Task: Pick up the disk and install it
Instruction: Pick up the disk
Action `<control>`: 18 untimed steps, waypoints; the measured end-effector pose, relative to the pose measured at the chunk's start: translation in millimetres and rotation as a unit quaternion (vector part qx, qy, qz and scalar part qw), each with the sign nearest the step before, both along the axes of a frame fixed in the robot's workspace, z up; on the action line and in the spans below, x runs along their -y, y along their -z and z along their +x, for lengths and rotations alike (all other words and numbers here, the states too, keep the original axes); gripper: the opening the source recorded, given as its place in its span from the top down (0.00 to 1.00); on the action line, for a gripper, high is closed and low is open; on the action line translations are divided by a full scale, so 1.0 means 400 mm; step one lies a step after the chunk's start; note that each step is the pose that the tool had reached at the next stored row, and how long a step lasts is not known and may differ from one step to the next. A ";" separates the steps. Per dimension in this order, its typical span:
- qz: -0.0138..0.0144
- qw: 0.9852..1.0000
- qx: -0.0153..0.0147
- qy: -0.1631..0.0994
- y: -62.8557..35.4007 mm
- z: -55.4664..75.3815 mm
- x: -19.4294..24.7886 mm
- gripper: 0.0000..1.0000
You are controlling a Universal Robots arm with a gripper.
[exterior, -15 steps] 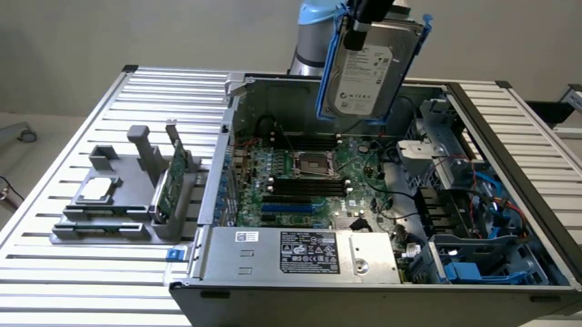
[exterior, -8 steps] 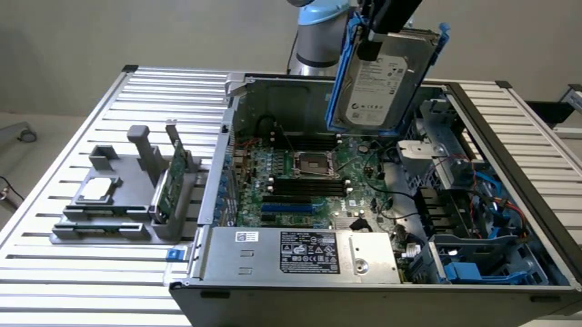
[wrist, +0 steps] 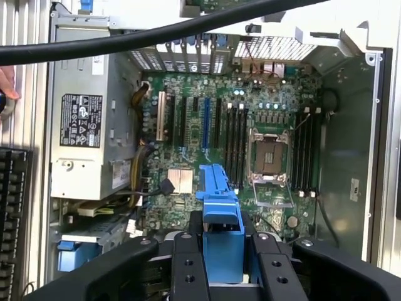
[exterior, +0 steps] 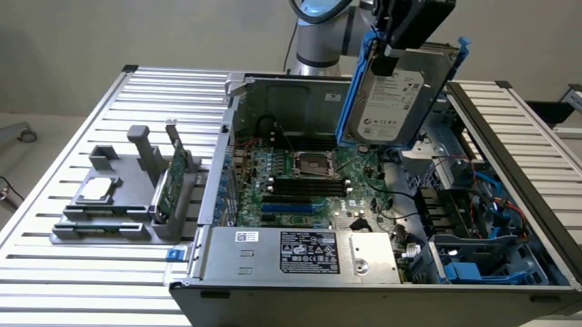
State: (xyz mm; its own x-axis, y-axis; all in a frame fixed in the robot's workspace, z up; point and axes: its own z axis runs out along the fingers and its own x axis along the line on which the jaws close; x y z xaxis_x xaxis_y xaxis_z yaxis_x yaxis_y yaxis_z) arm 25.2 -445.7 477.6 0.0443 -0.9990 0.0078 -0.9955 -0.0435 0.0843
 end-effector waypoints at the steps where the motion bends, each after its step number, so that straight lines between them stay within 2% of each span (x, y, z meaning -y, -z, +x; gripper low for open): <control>1: 0.000 1.000 0.000 0.000 0.001 0.004 0.009 0.67; 18: 0.000 1.000 0.000 0.000 0.011 0.072 0.163 0.67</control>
